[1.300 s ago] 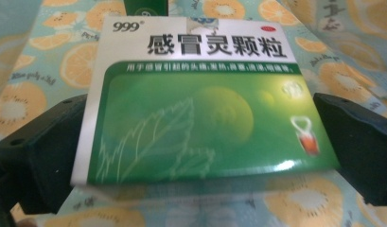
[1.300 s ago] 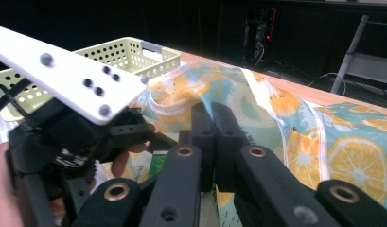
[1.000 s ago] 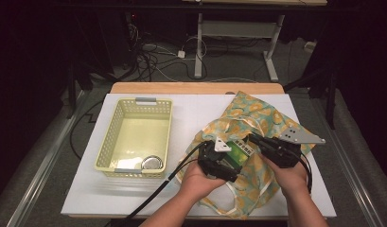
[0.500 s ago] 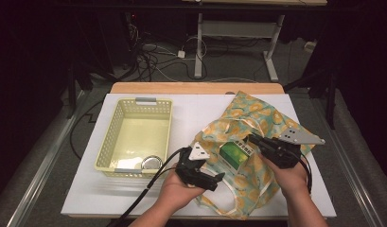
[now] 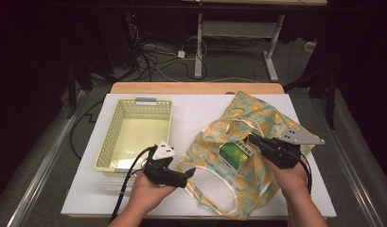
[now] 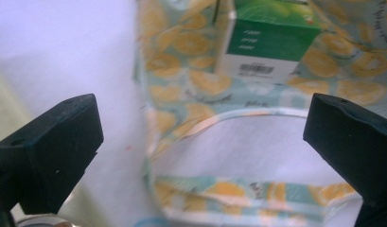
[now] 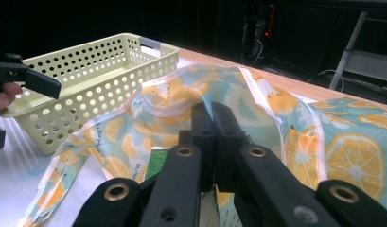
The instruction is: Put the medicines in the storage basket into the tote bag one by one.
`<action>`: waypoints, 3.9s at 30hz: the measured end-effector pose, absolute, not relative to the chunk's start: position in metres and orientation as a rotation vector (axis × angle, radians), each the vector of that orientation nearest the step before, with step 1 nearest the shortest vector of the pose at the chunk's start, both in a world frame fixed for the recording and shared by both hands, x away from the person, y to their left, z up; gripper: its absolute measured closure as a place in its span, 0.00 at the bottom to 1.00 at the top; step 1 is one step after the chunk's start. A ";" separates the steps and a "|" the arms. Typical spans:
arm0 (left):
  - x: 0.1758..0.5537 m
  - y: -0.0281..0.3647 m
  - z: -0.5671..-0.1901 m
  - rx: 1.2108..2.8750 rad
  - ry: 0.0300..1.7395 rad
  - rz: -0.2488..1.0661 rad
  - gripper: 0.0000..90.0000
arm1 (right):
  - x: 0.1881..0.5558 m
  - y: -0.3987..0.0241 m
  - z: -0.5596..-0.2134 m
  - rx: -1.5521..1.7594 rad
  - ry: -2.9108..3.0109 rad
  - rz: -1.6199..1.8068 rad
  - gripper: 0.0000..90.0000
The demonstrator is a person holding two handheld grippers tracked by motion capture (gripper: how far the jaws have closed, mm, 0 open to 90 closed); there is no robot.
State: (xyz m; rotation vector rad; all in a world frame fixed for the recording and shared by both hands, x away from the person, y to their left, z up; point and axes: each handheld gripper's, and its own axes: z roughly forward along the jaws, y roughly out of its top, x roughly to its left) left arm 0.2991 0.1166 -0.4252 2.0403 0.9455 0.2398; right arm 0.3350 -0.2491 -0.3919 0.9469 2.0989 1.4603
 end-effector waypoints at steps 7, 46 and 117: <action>0.300 0.147 -0.430 2.011 1.030 0.270 0.00 | 0.335 -0.249 -0.392 0.947 2.103 1.456 1.00; 0.360 0.190 -0.416 2.284 1.298 0.079 0.12 | 0.334 -0.256 -0.390 0.953 2.089 1.467 1.00; 0.387 0.141 -0.440 2.813 1.011 -0.048 0.98 | 0.333 -0.251 -0.393 0.943 2.111 1.457 1.00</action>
